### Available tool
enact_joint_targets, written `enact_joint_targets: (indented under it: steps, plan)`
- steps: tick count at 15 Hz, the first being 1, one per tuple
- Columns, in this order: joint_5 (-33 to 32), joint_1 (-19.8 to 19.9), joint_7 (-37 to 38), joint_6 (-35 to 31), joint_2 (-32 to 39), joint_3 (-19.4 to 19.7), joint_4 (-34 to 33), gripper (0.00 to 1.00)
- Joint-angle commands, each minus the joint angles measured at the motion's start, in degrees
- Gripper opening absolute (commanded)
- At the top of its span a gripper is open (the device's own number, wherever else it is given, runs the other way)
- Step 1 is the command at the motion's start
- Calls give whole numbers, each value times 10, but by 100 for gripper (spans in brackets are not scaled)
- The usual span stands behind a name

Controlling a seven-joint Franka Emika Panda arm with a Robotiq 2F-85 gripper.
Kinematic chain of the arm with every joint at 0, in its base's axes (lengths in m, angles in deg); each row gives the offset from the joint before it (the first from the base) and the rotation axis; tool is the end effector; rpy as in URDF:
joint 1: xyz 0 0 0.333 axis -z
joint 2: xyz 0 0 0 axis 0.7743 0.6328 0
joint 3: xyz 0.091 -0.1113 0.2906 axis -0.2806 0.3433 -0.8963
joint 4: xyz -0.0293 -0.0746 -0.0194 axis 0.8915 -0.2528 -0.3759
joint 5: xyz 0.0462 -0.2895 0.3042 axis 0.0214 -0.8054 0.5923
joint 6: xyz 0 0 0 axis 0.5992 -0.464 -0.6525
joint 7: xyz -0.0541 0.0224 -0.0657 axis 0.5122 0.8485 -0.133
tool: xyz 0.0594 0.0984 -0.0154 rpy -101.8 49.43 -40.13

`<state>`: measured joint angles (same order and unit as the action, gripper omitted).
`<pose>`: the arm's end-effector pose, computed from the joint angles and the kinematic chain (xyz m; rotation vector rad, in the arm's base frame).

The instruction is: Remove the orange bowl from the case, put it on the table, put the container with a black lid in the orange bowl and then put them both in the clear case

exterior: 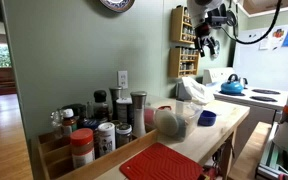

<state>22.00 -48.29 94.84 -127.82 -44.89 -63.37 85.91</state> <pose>0.4489 0.0176 0.5182 2.9570 -0.2828 -0.4038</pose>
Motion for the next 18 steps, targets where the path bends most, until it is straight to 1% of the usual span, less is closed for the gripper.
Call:
enact_joint_targets:
  steps: [1,3,5,8,10,11,13,14,16,18]
  plan:
    - [-2,-9,2,1,1,8,-1,100]
    - [21,-27,-12,-16,24,-4,-4,100]
    - [58,-57,-35,-45,44,-19,-6,100]
    - [124,-104,-50,-97,91,-52,-8,100]
    - [136,-129,-40,-155,125,-78,-3,100]
    - [141,-139,-49,-169,145,-86,-8,100]
    - [147,-154,-55,-190,176,-96,-14,100]
    - [134,-150,-37,-176,145,-91,-1,100]
    - [134,-155,-36,-182,160,-93,-2,100]
    - [134,-153,-36,-182,155,-90,-2,100]
